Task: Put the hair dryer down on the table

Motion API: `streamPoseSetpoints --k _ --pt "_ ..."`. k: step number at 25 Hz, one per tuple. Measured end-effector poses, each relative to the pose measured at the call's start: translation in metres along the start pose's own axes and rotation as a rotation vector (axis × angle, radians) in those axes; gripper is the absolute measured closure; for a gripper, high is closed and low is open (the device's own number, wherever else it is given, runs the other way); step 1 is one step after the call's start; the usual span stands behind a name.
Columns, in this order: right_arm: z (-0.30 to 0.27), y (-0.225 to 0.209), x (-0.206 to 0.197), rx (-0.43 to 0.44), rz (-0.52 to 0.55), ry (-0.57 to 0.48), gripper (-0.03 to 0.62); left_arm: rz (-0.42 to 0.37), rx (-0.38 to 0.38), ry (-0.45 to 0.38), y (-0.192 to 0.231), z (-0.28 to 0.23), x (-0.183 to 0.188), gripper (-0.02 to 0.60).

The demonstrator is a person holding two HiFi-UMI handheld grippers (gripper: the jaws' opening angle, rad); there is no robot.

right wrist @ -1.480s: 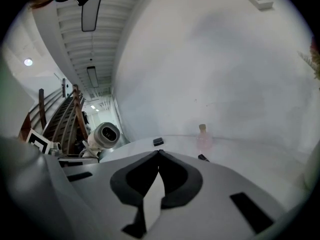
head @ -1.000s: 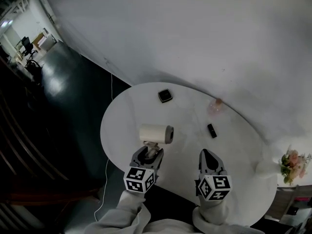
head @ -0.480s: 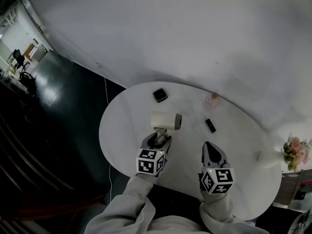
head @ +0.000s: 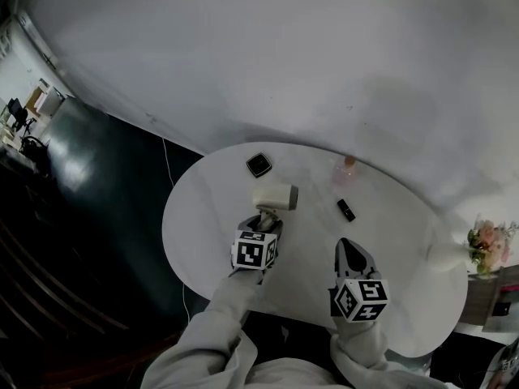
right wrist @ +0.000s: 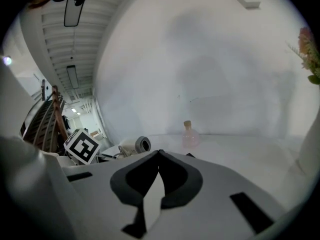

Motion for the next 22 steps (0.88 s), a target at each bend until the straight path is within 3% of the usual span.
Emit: streamPoseSetpoints --k 14,22 --pt "0.002 0.001 0.004 -0.035 -0.035 -0.004 0.545 0.015 -0.006 0.119 0.013 -0.029 0.007 0.365" --pt "0.002 0.003 0.002 -0.047 -0.043 0.003 0.545 0.018 -0.006 0.145 0.017 -0.033 0.003 0.362"
Point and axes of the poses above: the fingertips, and each gripper's own axes: z backward along the fingers, y to its left, x out of its top, the point moved 10 cm from there along z, backward along the fingers, and after that the axes turned 4 degrees about -z, right-handed, at the moved point
